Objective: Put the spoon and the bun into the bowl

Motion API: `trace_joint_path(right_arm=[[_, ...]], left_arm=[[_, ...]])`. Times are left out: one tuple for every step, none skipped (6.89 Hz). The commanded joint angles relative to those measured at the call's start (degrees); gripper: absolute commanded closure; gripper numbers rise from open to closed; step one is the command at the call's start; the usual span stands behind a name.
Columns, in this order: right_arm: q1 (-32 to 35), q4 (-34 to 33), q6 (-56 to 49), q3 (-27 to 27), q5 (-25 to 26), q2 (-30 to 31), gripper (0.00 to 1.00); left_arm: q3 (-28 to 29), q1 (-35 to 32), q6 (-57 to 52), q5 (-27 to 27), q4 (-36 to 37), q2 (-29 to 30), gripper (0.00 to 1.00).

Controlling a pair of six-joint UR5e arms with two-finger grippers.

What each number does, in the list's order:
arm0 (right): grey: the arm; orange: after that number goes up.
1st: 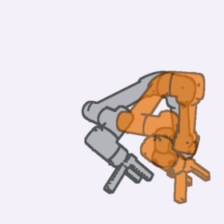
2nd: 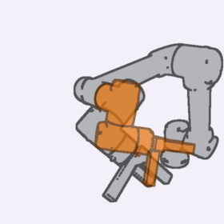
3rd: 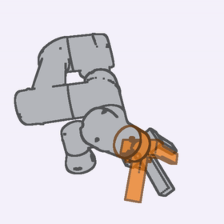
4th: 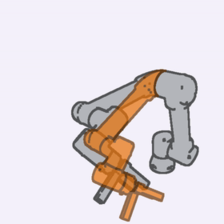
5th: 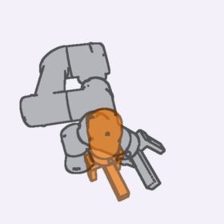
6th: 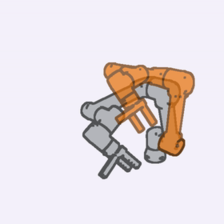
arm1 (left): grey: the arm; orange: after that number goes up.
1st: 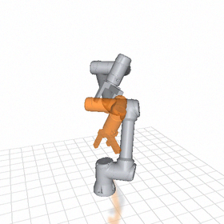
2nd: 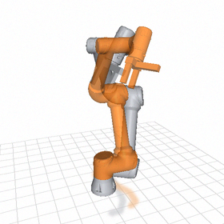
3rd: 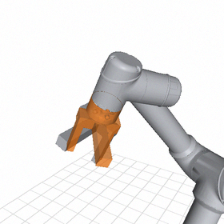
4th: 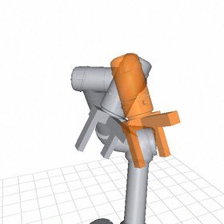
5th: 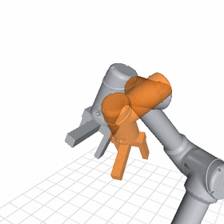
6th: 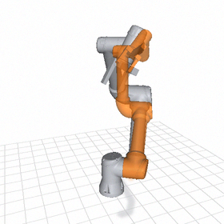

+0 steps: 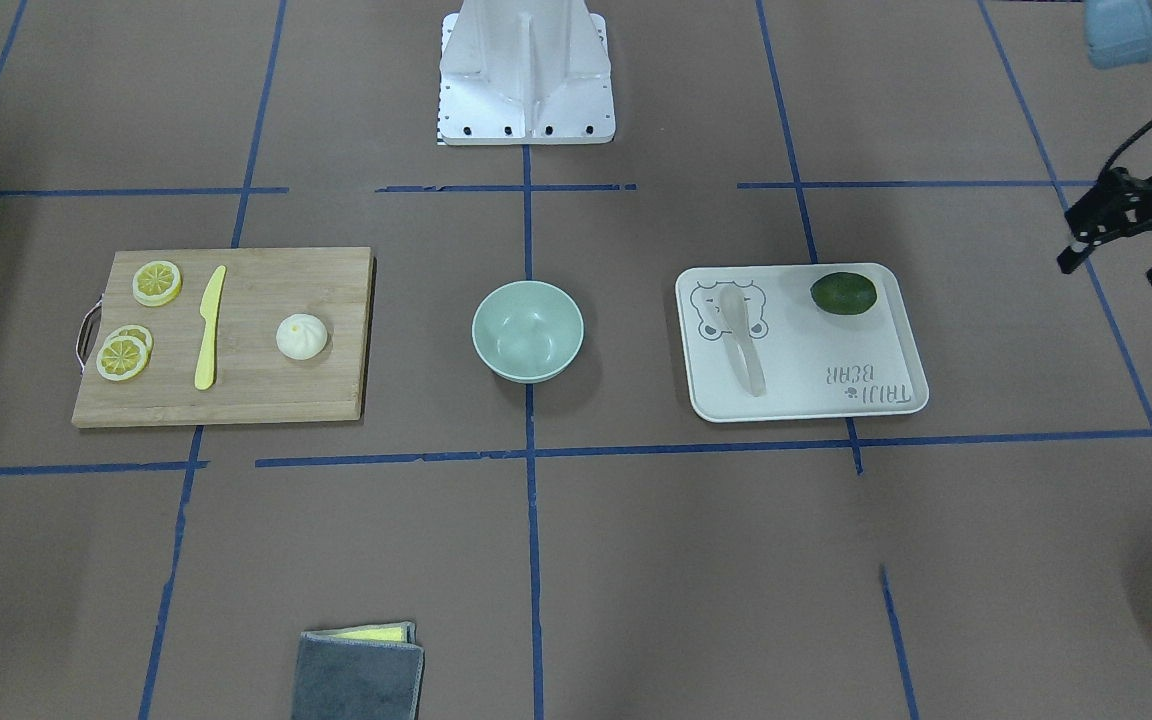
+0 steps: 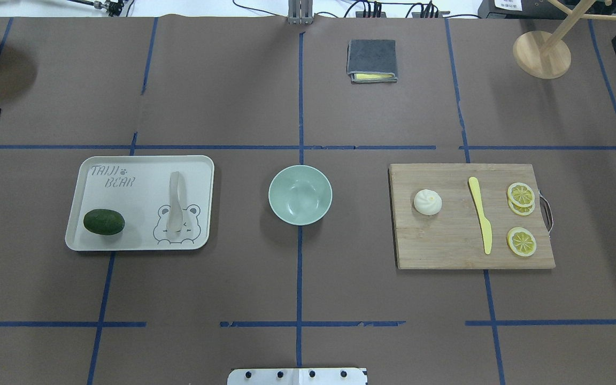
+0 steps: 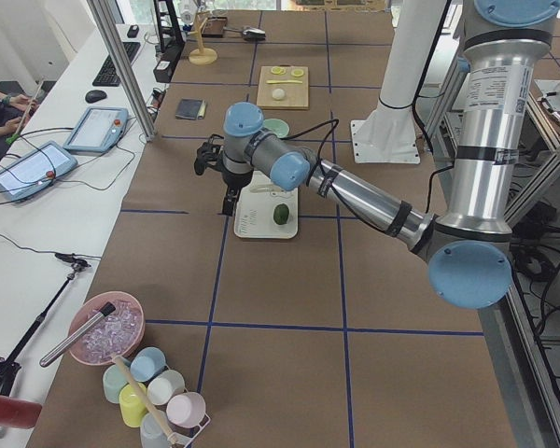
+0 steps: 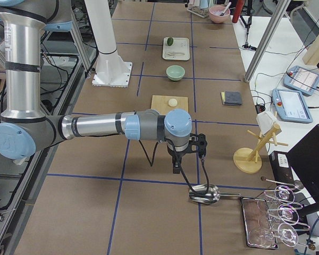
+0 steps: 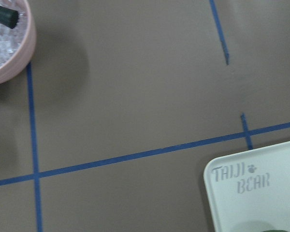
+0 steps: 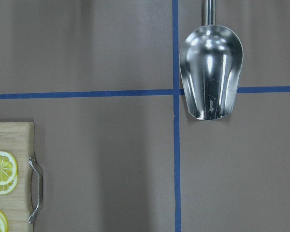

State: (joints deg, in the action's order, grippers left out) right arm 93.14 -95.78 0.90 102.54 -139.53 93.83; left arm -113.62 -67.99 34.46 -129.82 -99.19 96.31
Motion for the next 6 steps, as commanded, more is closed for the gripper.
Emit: trace_joint_path(right_arm=[[-0.24,-0.37,0.15,-0.14,-0.13,-2.58,0.00],[-0.24,-0.03,0.15,-0.06,-0.21,-2.60,0.00],[-0.33,-0.02,0.07,0.20,-0.13,-2.43,0.00],[-0.33,-0.02,0.07,0.12,-0.04,-2.43,0.00],[-0.42,-0.02,0.07,0.20,-0.04,-2.43,0.00],[-0.51,-0.02,0.15,0.29,-0.13,-2.43,0.00]], left_arm=[[0.06,10.89,16.44,6.64,-0.13,6.59,0.00],[2.25,15.73,22.17,11.47,-1.09,9.22,0.00],[6.10,21.52,28.40,16.74,-3.79,11.16,0.00],[9.01,26.37,32.55,22.36,-6.60,11.53,0.02],[11.21,28.15,33.47,23.55,-7.24,12.58,0.02],[14.36,28.87,34.17,23.82,-7.33,14.50,0.03]])
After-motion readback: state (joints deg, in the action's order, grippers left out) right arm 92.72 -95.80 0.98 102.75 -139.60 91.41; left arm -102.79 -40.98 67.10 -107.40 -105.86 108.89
